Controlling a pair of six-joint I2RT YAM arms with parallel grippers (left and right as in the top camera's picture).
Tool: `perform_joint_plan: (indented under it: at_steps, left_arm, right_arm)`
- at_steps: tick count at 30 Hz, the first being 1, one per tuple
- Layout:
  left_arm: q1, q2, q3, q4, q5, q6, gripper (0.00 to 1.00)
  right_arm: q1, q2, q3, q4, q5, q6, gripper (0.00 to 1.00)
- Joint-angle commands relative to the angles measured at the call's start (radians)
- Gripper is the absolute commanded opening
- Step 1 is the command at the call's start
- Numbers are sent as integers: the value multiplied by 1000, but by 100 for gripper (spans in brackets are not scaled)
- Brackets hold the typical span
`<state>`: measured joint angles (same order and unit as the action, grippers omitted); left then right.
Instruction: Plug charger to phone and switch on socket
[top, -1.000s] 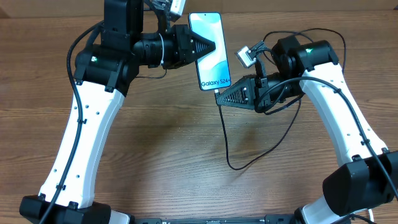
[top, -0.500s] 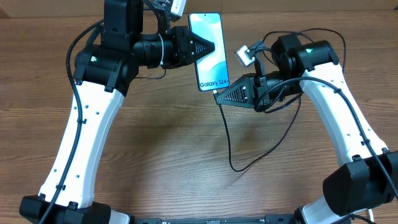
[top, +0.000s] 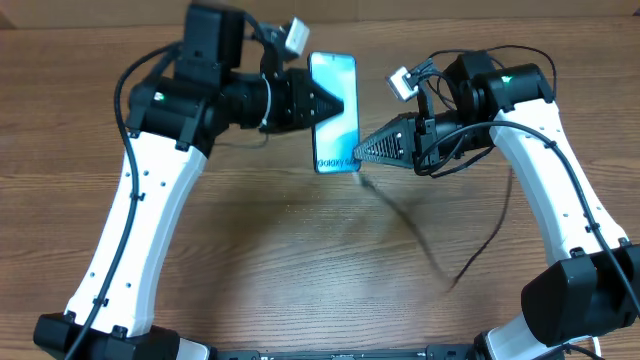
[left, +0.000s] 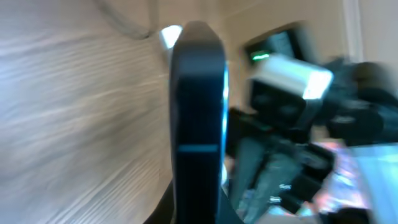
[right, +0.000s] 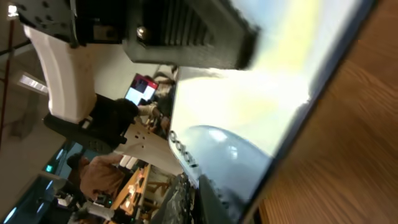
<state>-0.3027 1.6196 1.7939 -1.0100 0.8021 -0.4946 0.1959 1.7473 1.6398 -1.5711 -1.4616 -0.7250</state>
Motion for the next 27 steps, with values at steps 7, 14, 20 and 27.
perform_joint_plan:
  at_steps: [7,14,20,27]
  left_arm:
    - [-34,19,7,-189,-646,19,5]
    - [-95,181,3,-268,-732,19,4]
    - [-80,312,3,-293,-732,19,4]
    - [36,318,3,-321,-731,27,4]
  right_arm:
    - [-6,-31,16,-49,395,50,4]
    - [2,-31,2,7,642,233,4]
    - [105,-31,-11,142,1019,545,43]
    - [305,-27,-11,242,1265,651,78]
